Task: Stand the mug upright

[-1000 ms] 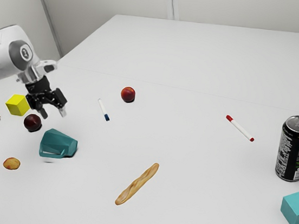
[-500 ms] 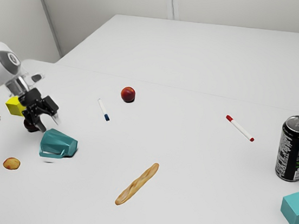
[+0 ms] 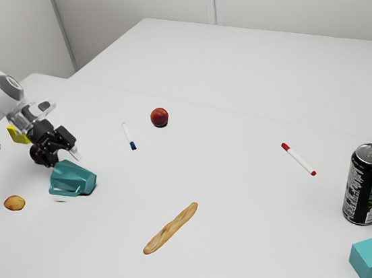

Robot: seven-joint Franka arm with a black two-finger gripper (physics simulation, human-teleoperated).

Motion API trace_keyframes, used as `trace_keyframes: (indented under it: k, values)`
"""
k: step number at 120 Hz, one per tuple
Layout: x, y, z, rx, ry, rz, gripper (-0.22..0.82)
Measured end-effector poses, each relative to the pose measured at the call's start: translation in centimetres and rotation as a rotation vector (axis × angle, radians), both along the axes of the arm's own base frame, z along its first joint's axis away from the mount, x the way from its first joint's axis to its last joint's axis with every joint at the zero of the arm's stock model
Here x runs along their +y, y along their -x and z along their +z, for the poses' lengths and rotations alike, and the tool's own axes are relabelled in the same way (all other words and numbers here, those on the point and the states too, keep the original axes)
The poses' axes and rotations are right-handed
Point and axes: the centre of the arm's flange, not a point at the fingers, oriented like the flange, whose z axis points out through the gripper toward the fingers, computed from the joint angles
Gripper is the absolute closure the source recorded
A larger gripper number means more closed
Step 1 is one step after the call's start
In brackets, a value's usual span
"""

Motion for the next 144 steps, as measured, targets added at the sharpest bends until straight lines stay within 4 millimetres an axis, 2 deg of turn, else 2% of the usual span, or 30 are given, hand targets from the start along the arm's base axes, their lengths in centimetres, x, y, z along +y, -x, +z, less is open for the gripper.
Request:
trace_keyframes:
  k: [13, 35, 57, 72, 108, 129, 144]
  values:
    - [-0.1, 0.2, -0.3, 0.001, 0.014, 0.001, 0.21]
    - [-0.2, 0.5, -0.4, -0.002, 0.024, -0.001, 0.5]
    - [-0.2, 0.5, -0.2, -0.01, 0.034, -0.002, 0.65]
    - [-0.4, 0.8, -0.1, -0.017, 0.065, 0.014, 0.7]
    - [-0.9, 1.1, 0.9, -0.024, 0.129, 0.035, 0.76]
    - [-1.9, 0.9, 2.9, -0.037, 0.131, 0.025, 0.77]
    - [-3.8, 0.0, 4.6, -0.056, 0.09, 0.005, 0.78]
